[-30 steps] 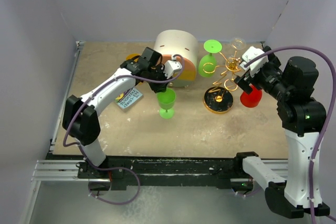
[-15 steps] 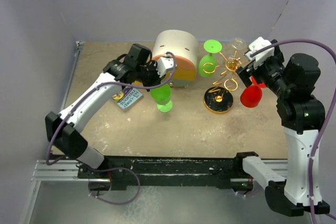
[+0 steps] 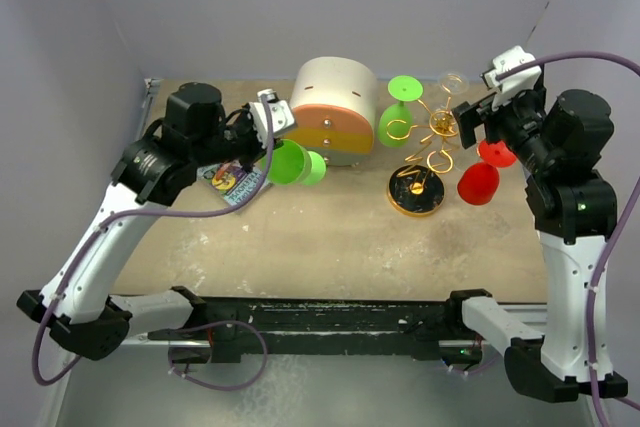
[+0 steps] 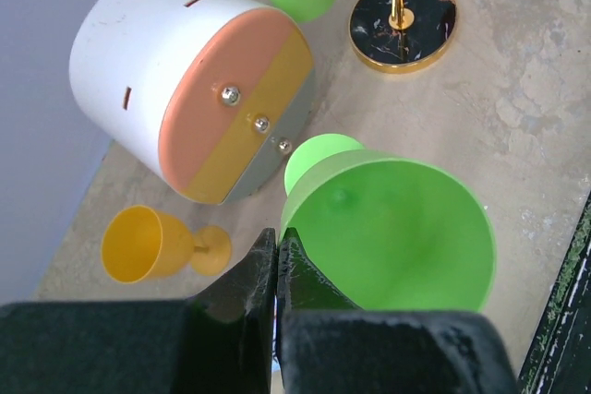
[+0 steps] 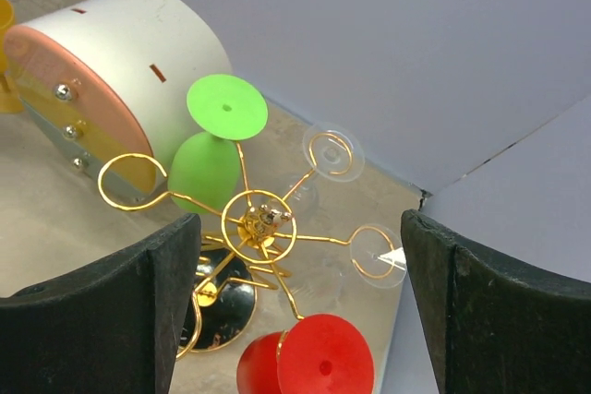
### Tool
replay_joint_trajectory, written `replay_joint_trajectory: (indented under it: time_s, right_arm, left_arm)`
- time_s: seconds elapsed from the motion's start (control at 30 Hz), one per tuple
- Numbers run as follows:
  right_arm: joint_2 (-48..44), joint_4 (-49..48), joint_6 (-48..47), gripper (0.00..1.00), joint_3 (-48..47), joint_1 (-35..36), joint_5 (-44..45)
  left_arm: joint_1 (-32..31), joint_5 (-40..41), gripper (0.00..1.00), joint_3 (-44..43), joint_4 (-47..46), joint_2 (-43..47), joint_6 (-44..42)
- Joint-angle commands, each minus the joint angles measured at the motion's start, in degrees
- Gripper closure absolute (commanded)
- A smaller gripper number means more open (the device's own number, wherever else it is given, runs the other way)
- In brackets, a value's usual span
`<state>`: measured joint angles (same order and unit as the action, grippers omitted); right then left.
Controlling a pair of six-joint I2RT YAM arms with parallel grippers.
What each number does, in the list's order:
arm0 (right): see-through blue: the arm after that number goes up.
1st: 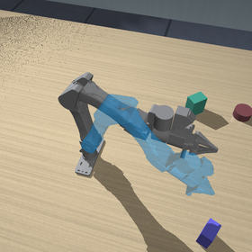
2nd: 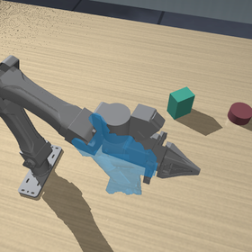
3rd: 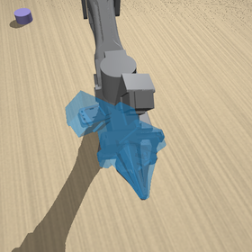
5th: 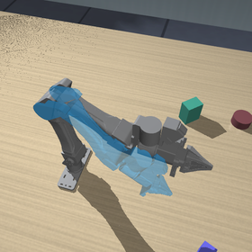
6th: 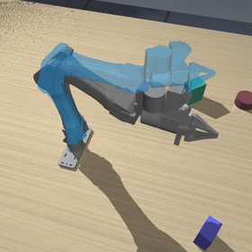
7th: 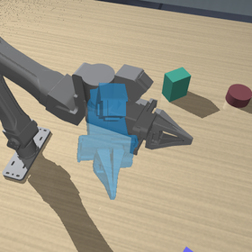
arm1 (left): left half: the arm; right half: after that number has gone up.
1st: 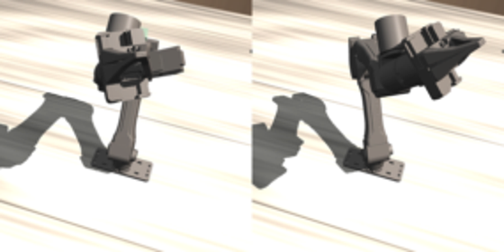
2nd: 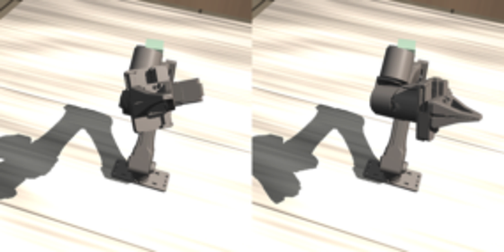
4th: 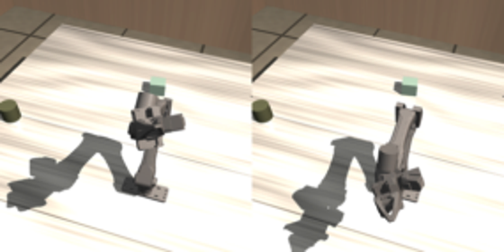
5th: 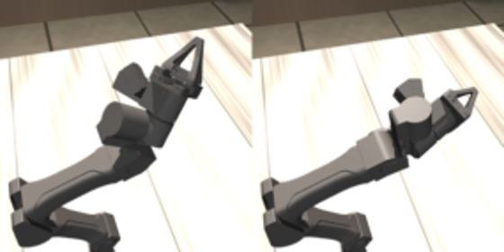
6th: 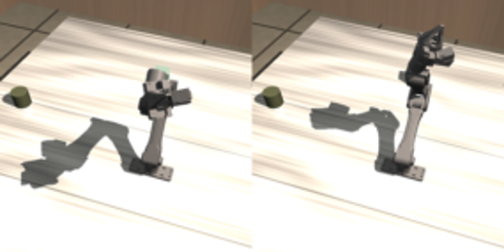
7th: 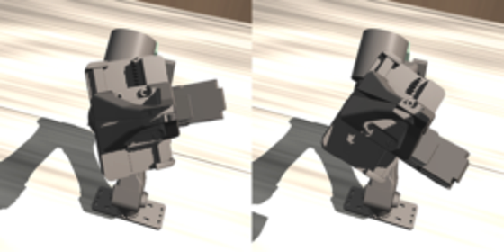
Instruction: Place the wine glass upside down on the wine glass rack
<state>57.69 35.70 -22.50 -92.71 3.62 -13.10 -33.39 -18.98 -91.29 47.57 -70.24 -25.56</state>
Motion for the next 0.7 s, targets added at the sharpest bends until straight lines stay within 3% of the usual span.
replay_joint_trajectory:
  time_s: [0.0, 0.33, 0.67]
  right_arm:
    - [-1.18, -3.24, 3.13, 0.09, -3.32, -0.26, -1.05]
    - [-1.07, -2.31, 3.71, 0.06, -3.13, -0.44, -1.71]
    - [-1.26, -1.73, 3.28, 0.06, -3.71, -0.98, -3.77]
  left_arm:
    - [2.3, -0.49, 1.0, -0.9, -2.31, 5.35, 3.66]
    - [8.97, -3.08, 1.0, 0.76, -4.43, 9.67, 6.75]
    - [15.49, -11.96, 1.0, 1.38, -4.65, 9.31, 10.17]
